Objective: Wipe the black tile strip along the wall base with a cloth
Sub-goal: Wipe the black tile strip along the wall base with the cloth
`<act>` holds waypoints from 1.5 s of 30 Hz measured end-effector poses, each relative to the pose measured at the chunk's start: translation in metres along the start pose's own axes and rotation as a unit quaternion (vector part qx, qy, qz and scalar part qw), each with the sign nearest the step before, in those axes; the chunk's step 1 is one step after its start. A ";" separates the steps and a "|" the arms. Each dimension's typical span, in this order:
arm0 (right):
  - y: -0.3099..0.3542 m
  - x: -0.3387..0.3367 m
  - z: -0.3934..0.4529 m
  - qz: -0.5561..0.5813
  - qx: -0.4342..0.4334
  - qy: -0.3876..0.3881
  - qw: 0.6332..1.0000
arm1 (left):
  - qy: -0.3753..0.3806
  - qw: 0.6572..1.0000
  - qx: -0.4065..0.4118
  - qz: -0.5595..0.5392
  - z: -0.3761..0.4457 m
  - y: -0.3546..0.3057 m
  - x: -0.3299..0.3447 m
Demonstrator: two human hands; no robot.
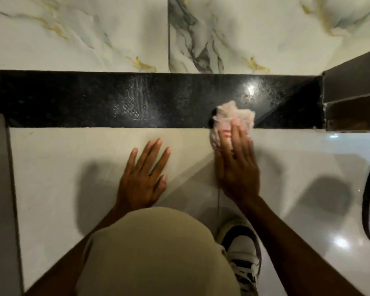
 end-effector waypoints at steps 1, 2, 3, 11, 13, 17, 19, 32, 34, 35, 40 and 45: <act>-0.010 -0.002 0.002 -0.008 0.021 -0.005 1.000 | -0.003 1.000 -0.013 0.002 -0.003 0.006 -0.001; -0.016 -0.004 0.013 -0.016 0.045 -0.016 0.999 | -0.007 1.000 -0.022 0.001 -0.005 0.009 -0.001; -0.021 -0.005 0.027 -0.021 0.075 -0.030 0.996 | -0.011 1.000 -0.026 -0.004 -0.005 0.010 0.001; 0.099 0.011 0.159 0.037 -0.034 -0.026 0.998 | -0.068 0.996 -0.062 -0.014 -0.007 0.019 0.002; 0.125 0.014 0.133 0.032 -0.120 -0.011 0.992 | -0.073 0.993 -0.095 -0.022 -0.006 0.025 -0.005; 0.090 0.009 0.044 0.023 -0.133 0.024 0.991 | -0.066 0.989 -0.126 -0.033 -0.003 0.025 -0.014; 0.065 0.007 0.029 -0.005 -0.118 0.019 0.993 | -0.065 0.988 -0.132 -0.038 -0.004 0.026 -0.014; 0.227 0.032 0.136 0.039 -0.244 0.005 0.969 | -0.096 0.957 -0.274 0.010 -0.019 0.050 -0.008; 0.211 0.031 0.096 0.036 -0.279 0.033 0.959 | -0.078 0.961 -0.264 0.008 -0.035 0.055 -0.012; 0.193 0.031 0.079 0.030 -0.279 0.046 0.959 | -0.074 0.964 -0.255 0.001 -0.045 0.060 -0.014; 0.116 0.020 0.081 -0.006 -0.165 0.035 0.986 | -0.116 0.940 -0.321 0.002 -0.082 0.113 -0.028; 0.180 0.029 0.159 0.024 -0.106 0.005 0.994 | -0.150 0.929 -0.339 -0.004 -0.082 0.117 -0.026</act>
Point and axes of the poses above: each hand's wrist, its own z-axis towards the middle knuckle, its own x-axis out of the palm, y = z × x, the point moved 8 cm from there along z, towards the middle knuckle
